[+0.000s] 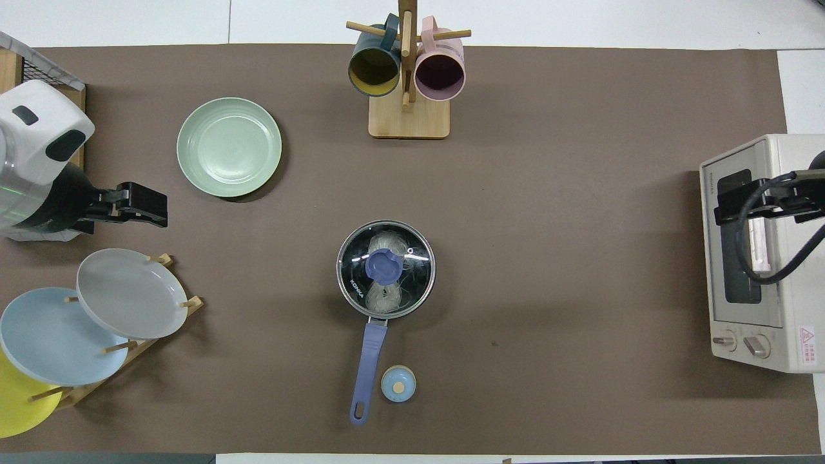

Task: Transfer vermicelli from pot to plate

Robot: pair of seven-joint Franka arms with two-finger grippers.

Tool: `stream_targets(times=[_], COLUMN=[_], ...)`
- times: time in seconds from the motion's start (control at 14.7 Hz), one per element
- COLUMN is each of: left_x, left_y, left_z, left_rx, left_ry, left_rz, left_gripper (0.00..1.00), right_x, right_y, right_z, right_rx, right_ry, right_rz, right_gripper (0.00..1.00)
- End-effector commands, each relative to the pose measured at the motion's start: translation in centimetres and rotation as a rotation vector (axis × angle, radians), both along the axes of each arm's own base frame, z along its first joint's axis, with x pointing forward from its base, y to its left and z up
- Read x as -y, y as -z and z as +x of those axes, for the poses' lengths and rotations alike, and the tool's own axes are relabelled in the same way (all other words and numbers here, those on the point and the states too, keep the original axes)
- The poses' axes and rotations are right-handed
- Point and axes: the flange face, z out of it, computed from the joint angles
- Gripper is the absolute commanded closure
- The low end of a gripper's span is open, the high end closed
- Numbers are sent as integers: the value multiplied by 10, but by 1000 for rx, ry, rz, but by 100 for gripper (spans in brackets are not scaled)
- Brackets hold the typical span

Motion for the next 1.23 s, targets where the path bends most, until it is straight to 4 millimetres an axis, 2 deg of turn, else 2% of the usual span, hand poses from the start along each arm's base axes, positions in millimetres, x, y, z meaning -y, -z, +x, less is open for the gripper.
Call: stream_targets(times=[0.0, 0.82, 1.02, 1.16], left_x=[-5, -4, -4, -4], left_y=[-5, -5, -5, -5], left_z=[-5, -5, -5, -5], left_rx=[3, 2, 2, 2], left_ry=[-4, -4, -4, -4], left_rz=[15, 13, 13, 13], left_gripper=[0, 0, 0, 0], right_x=[0, -3, -15, -33], right_y=[-4, -1, -2, 2], right_z=[-2, -3, 3, 5], right_rx=[18, 12, 47, 40], right_ry=[-8, -23, -26, -35], right_rz=[15, 22, 102, 109], right_gripper=[0, 0, 0, 0])
